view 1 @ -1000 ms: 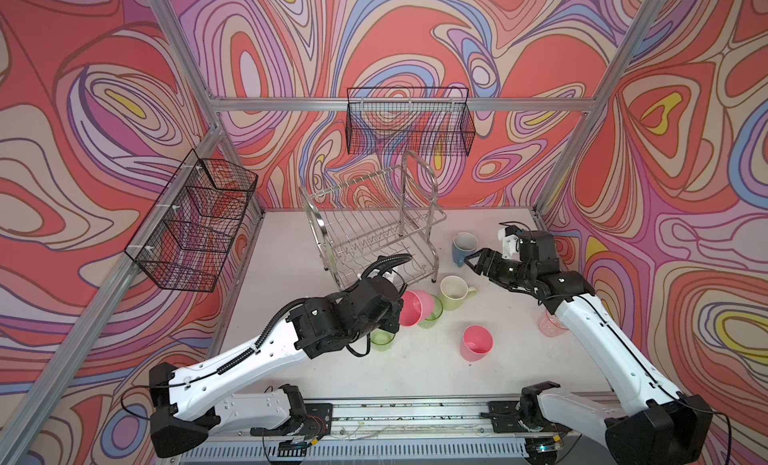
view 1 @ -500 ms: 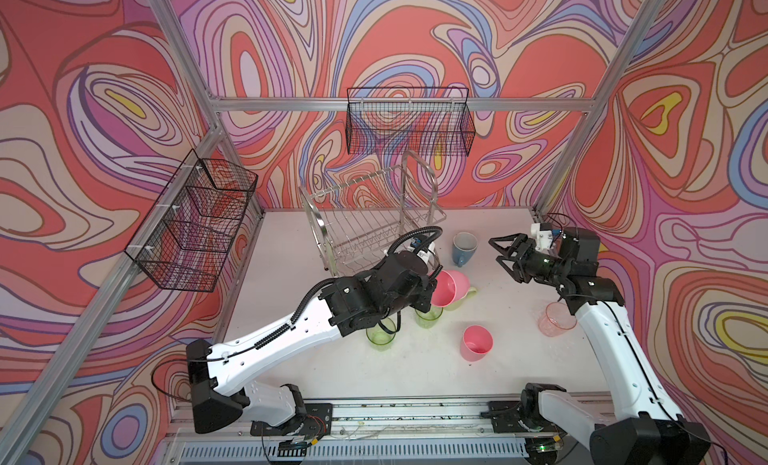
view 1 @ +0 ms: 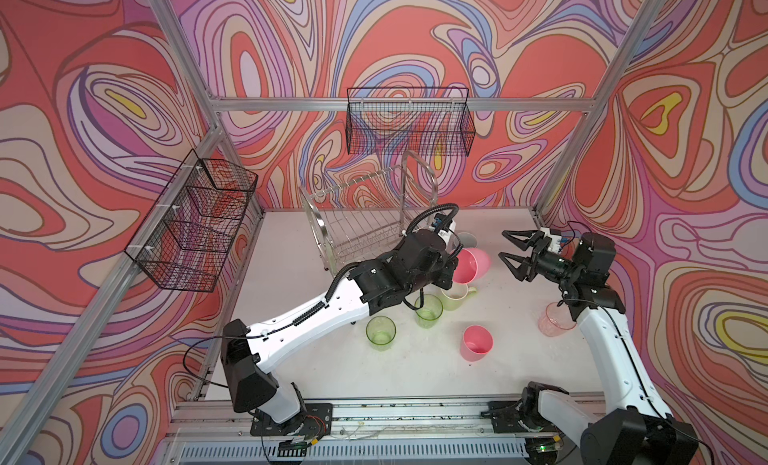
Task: Load the cups into the dish rack
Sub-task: 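Lift the pink cup with left gripper toward right gripper while right gripper rises, then close the right gripper on the base of the held pink cup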
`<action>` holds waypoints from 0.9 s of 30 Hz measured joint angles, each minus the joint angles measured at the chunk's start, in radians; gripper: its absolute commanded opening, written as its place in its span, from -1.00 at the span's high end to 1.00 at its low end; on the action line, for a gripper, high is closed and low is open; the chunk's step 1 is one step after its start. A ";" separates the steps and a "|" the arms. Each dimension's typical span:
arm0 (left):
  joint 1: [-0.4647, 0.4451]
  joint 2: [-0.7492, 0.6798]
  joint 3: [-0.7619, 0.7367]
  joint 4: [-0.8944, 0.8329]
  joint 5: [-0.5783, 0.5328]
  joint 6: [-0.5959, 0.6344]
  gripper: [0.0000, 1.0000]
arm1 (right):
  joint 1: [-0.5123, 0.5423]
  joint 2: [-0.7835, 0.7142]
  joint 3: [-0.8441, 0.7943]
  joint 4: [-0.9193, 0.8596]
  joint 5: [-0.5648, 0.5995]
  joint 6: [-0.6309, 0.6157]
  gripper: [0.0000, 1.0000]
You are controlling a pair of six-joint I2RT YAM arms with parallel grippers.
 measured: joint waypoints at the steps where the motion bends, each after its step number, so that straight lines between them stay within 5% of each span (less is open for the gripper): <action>1: 0.006 0.001 0.000 0.010 0.000 0.003 0.89 | -0.004 0.000 -0.001 0.018 -0.002 0.022 -0.55; 27: 0.070 0.152 0.000 0.345 0.123 0.036 0.89 | -0.010 -0.011 -0.131 0.414 0.002 0.418 -0.85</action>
